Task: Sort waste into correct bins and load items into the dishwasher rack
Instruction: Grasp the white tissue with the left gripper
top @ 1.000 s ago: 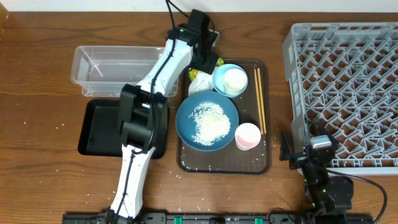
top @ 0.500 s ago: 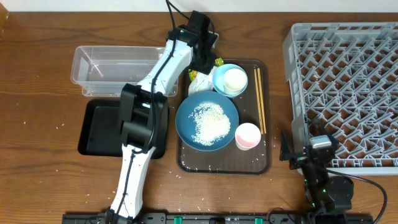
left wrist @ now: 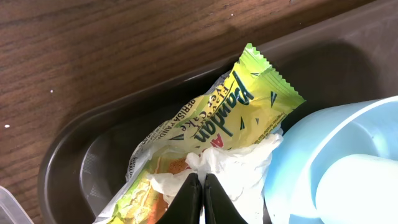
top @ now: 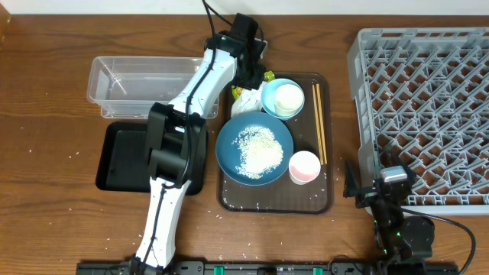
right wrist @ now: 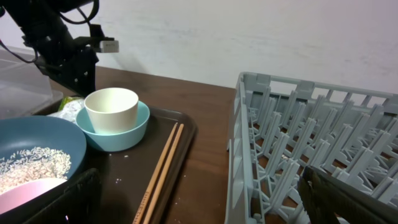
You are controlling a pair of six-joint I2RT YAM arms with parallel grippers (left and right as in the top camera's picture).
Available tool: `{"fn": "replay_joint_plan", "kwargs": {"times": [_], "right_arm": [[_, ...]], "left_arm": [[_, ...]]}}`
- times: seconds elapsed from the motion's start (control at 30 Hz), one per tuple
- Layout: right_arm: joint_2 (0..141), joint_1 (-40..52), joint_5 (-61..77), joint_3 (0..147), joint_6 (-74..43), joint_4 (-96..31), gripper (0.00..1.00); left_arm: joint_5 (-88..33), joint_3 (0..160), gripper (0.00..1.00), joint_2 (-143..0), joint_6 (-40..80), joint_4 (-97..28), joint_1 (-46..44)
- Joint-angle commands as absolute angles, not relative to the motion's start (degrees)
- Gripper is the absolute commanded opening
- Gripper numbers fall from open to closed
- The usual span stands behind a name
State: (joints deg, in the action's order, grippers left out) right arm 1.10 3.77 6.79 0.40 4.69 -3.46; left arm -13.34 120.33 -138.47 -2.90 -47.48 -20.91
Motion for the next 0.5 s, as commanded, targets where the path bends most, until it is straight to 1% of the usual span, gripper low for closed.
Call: {"fn": "replay_joint_plan", "kwargs": {"times": [0.0,0.47], "right_arm": [[1.04,4.19,6.66,0.32,5.21,-3.68,0.99],[1.04,4.19,6.66,0.32,5.21,-3.66,0.99]], "left_arm": [[-13.47,119.81,0.06,-138.15,-1.80,-47.66,-20.97],[-13.45,119.81,0.06,-129.03,3.40,-47.90,-20.97]]}}
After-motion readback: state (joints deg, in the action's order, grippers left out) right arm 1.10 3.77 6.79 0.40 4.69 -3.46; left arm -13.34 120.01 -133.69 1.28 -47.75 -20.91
